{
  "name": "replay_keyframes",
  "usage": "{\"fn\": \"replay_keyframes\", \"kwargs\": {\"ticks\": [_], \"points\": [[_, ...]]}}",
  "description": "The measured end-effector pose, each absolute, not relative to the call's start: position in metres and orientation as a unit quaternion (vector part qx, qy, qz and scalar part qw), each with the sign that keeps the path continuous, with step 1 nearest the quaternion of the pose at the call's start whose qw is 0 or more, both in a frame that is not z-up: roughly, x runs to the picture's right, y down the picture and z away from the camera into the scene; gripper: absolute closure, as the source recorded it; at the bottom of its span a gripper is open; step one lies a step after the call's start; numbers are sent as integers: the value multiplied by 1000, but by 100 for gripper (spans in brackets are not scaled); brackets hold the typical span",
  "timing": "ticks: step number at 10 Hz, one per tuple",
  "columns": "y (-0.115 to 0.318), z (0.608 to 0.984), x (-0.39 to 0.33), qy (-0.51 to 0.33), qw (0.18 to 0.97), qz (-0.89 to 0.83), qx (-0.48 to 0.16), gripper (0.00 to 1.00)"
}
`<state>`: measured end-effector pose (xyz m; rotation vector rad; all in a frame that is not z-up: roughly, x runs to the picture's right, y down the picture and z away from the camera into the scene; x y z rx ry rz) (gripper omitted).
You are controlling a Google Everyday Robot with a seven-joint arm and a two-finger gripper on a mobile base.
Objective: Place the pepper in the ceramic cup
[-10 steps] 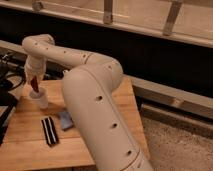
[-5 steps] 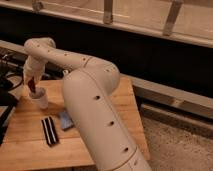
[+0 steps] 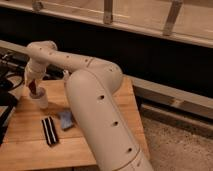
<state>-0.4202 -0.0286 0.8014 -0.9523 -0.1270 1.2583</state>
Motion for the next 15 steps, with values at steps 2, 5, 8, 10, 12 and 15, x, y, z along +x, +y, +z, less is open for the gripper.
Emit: {"fn": "replay_keyframes", "kwargs": {"ticks": [2, 5, 8, 10, 12, 15], "points": [[-28, 805, -417, -60, 702, 567, -426, 88], [-26, 804, -420, -62, 703, 565, -428, 58], [-27, 802, -418, -63, 703, 565, -427, 31], [-26, 802, -420, -66, 703, 565, -428, 12], [-24, 800, -423, -67, 703, 562, -430, 11], [-25, 801, -421, -68, 703, 563, -429, 11]]}}
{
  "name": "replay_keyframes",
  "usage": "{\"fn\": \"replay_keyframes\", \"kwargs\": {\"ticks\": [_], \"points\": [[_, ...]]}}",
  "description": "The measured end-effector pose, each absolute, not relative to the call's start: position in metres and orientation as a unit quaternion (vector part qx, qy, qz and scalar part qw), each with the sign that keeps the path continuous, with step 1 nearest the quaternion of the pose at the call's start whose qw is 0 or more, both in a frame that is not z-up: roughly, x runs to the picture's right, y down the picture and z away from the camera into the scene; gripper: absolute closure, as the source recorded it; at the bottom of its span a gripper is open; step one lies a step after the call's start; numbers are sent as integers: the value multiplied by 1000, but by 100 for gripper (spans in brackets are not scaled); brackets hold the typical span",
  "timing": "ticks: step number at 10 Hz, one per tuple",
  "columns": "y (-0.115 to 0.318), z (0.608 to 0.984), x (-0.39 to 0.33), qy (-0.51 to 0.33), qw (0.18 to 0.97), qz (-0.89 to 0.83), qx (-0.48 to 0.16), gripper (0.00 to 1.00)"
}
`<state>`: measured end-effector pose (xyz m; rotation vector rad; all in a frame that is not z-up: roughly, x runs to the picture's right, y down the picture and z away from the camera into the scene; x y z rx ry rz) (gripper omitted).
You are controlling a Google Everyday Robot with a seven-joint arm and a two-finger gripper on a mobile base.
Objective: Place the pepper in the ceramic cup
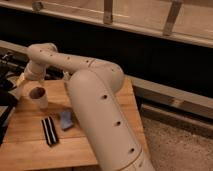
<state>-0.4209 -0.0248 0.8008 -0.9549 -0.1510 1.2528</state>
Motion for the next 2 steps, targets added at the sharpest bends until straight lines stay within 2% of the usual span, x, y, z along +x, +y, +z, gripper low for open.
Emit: {"fn": "replay_keyframes", "kwargs": {"ticks": [2], "points": [[-23, 798, -425, -69, 704, 561, -431, 11]]}}
